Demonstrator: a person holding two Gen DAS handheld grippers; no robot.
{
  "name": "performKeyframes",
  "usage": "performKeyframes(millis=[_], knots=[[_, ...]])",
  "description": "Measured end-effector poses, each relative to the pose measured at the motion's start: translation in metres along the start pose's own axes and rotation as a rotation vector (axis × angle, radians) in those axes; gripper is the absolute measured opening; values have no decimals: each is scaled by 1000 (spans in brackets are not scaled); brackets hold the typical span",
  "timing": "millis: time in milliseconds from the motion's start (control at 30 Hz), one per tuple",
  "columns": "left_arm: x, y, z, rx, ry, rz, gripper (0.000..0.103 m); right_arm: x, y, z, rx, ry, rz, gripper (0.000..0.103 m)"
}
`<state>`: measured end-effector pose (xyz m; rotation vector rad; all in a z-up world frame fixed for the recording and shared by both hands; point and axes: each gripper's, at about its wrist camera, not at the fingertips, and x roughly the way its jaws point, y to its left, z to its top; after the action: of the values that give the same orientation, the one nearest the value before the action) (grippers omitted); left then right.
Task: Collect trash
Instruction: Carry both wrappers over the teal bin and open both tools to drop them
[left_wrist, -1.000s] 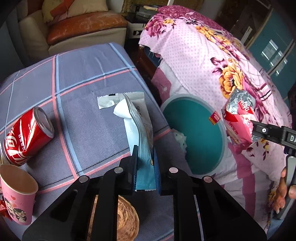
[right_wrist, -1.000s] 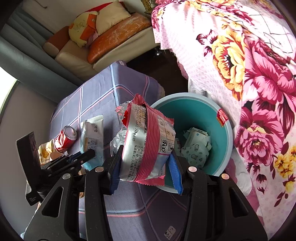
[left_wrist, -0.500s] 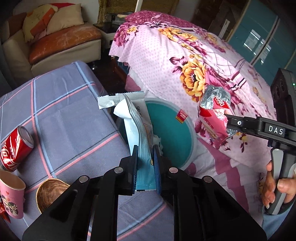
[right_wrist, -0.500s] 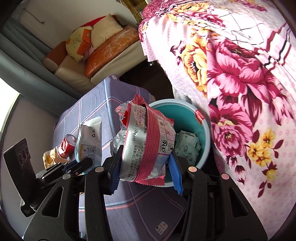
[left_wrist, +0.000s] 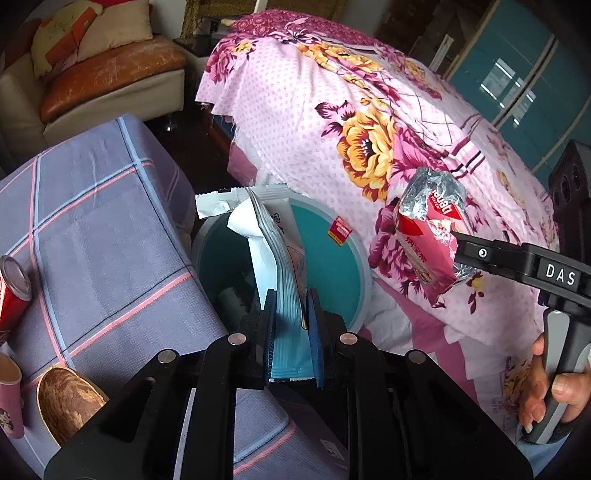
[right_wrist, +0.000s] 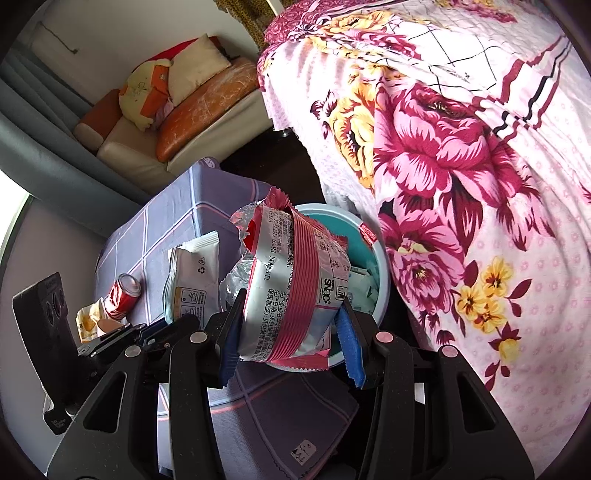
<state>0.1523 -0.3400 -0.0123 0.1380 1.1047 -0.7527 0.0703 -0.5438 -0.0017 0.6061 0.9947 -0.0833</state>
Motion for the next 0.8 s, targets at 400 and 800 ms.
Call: performKeyframes(millis=[400,800], knots=[[-15,14,-2,-17,-61,68,90,19,17,10,-42,33,-24,44],[-36,53,-22,-92,-58,75,94,47,40,8,-83,81,-20,44]])
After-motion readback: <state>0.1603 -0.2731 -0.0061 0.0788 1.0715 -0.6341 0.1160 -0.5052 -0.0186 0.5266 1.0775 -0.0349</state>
